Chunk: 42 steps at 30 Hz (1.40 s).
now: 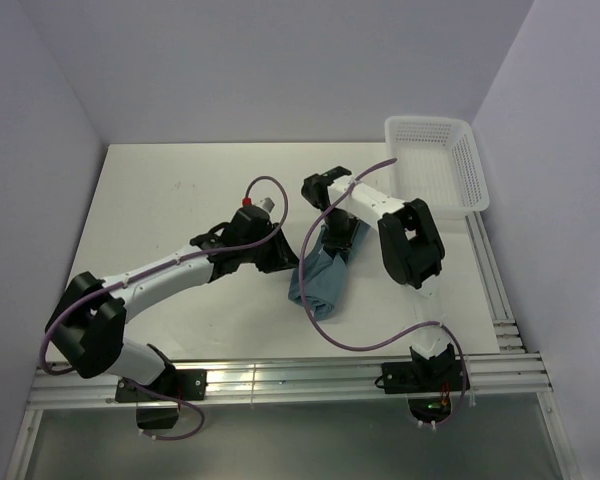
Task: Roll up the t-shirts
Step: Roll the tshirt
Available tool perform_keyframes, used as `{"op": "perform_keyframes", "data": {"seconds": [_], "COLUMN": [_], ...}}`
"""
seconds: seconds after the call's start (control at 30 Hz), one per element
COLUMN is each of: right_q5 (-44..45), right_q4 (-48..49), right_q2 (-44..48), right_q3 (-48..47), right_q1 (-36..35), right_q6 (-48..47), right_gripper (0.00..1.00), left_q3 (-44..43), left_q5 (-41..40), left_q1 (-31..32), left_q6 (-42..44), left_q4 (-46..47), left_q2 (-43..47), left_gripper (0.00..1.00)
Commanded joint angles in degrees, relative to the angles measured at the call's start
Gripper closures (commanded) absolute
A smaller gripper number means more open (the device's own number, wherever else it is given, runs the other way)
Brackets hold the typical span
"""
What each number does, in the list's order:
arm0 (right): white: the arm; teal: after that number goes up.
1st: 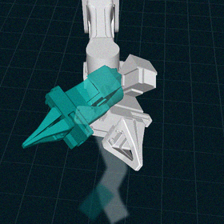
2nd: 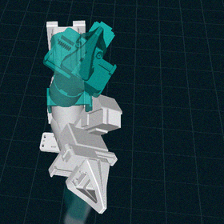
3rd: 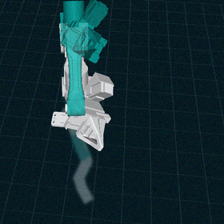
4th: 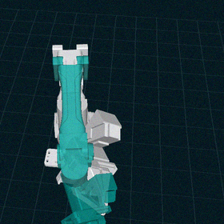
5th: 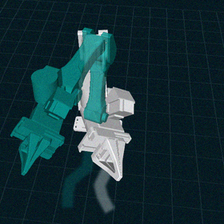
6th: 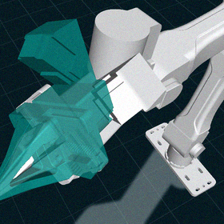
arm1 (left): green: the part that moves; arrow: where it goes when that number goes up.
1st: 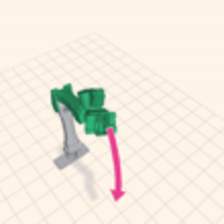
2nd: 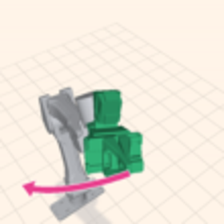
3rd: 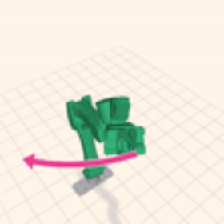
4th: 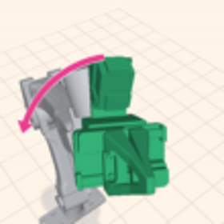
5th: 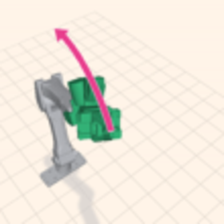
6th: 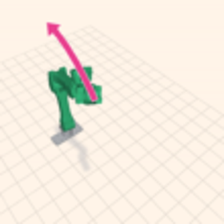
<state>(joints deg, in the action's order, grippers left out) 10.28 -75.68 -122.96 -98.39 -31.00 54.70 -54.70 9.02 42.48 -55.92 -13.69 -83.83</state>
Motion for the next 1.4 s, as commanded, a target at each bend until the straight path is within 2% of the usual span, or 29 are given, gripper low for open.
{"op": "perform_keyframes", "data": {"seconds": [0.0, 0.4, 0.57, 0.77, 0.97, 1.1, 1.2, 1.37], "right_q5": [2.3, 1.9, 1.4, 1.1, 1.3, 0.9, -0.1, 0.5], "right_q4": [-5.2, -6.8, -6.8, -6.9, -7.1, -7.1, -7.1, -7.1], "right_q2": [-1.2, -3.4, -4.7, -6.0, -6.1, -5.2, -4.9, -3.1], "right_q3": [-1.9, -4.5, -5.1, -5.8, -5.0, -3.9, -3.9, -2.9], "right_q1": [-1.2, -1.3, -1.2, -1.1, -1.1, -1.0, -1.1, -1.1], "right_q6": [1.6, 0.8, 0.6, 0.8, 1.2, 1.2, 0.8, -0.1], "right_gripper": [1.0, 1.0, 1.0, 1.0, 1.0, 1.0, 1.0, 1.0], "left_q3": [1.0, 0.8, -0.1, 5.4, 7.2, 10.2, 13.3, 17.7], "left_q5": [1.4, -1.4, -3.9, -4.8, -8.1, -11.3, -14.1, -18.4], "left_q1": [0.8, 6.1, 9.4, 13.1, 16.8, 18.3, 18.4, 18.5], "left_q6": [2.4, -2.8, -4.6, -8.1, -9.3, -10.6, -11.6, -13.5], "left_q4": [3.8, 15.2, 17.0, 23.5, 24.4, 23.5, 20.9, 11.9], "left_q2": [0.5, -7.9, -11.1, -14.5, -16.5, -12.9, -6.9, 8.8], "left_gripper": [0.69, 0.85, 0.89, 0.96, 1.0, 1.0, 0.98, 0.9]}}
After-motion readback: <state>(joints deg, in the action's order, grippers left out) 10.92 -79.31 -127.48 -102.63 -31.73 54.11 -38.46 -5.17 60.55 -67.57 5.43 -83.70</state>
